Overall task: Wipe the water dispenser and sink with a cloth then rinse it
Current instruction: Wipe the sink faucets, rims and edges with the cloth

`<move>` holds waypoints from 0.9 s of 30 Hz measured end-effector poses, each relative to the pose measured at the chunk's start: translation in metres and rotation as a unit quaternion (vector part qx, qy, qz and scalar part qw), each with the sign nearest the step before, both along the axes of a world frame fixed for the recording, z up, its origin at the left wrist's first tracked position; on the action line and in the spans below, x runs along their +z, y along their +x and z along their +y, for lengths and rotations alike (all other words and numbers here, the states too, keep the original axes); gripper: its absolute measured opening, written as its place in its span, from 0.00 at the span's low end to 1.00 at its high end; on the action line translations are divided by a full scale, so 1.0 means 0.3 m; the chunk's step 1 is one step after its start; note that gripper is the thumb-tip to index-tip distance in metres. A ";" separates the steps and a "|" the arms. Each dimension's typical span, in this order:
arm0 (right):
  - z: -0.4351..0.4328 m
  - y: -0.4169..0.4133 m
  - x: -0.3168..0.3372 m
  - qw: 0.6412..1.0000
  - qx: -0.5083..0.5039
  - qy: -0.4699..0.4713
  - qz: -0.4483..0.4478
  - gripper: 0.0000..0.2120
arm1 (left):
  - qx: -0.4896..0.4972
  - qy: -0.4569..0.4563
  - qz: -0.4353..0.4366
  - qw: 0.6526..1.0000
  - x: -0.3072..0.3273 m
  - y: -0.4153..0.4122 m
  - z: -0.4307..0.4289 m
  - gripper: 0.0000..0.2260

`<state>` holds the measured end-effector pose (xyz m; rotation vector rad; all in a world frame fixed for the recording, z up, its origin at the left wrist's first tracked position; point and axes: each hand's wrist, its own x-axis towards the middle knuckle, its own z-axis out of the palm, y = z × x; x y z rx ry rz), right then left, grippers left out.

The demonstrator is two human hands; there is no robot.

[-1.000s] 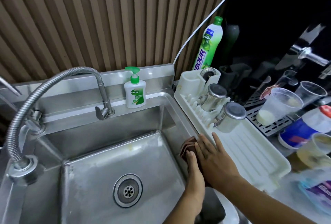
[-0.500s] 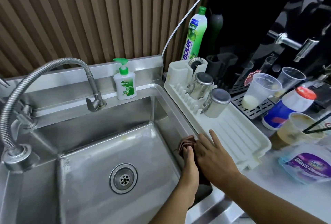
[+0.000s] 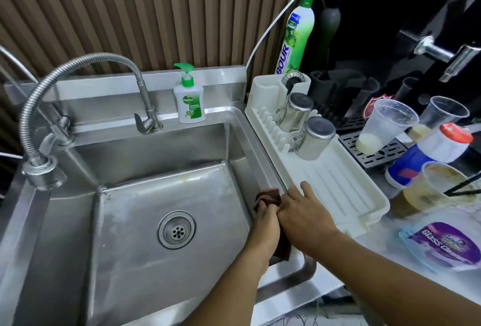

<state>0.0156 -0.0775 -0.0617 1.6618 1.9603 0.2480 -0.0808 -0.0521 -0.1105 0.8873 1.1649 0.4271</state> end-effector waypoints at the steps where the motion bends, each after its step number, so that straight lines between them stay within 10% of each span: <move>1: -0.012 -0.013 0.013 1.000 -0.011 -0.009 0.003 0.10 | -0.011 0.015 0.027 0.999 0.006 -0.007 -0.007 0.21; 10: -0.230 -0.127 0.120 0.968 -0.147 -0.129 0.157 0.05 | -0.407 0.218 0.278 0.842 0.114 -0.145 -0.101 0.15; 16: -0.251 -0.135 0.150 0.967 -0.135 -0.098 0.195 0.13 | -0.472 0.273 0.283 0.789 0.097 -0.271 -0.132 0.15; 20: -0.262 -0.151 0.079 0.950 -0.065 -0.219 0.214 0.38 | -0.496 0.289 0.311 0.758 0.096 -0.373 -0.147 0.19; 27: -0.341 -0.375 -0.021 0.958 -0.058 -0.200 0.194 0.40 | -0.519 0.347 0.373 0.686 0.085 -0.589 -0.195 0.27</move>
